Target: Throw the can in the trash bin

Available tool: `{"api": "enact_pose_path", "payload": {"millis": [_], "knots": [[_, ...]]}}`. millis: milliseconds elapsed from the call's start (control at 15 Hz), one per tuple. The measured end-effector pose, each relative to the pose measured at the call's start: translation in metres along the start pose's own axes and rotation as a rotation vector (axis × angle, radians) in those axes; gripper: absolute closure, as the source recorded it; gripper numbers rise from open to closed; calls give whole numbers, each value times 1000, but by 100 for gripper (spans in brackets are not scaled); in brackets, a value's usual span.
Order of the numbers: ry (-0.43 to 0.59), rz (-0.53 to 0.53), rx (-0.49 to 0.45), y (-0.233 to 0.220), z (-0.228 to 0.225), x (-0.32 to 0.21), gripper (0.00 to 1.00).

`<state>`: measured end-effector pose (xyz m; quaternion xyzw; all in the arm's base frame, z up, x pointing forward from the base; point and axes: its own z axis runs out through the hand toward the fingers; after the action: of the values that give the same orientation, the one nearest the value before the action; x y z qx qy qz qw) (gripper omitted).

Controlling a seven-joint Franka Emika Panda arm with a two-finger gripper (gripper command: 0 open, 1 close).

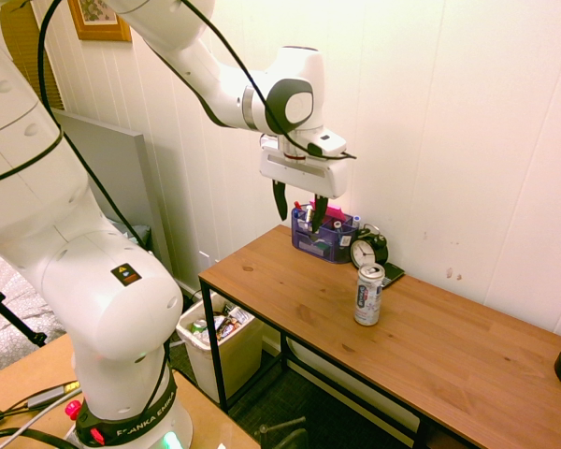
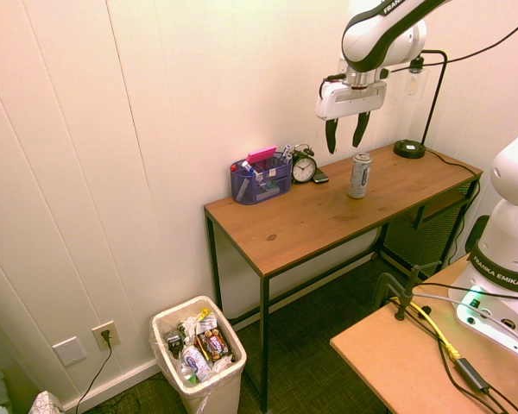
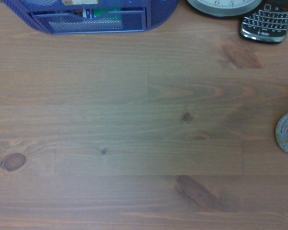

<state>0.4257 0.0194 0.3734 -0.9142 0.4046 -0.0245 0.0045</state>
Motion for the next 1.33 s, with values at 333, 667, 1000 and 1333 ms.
{"api": "enact_pose_path", "payload": {"millis": [333, 667, 1000, 1333], "knots": [[-53, 54, -19, 7, 20, 8, 0], [-95, 181, -118, 37, 95, 52, 0], [-88, 356, -136, 32, 150, 118, 0], [-48, 488, -132, 43, 148, 155, 0]]}}
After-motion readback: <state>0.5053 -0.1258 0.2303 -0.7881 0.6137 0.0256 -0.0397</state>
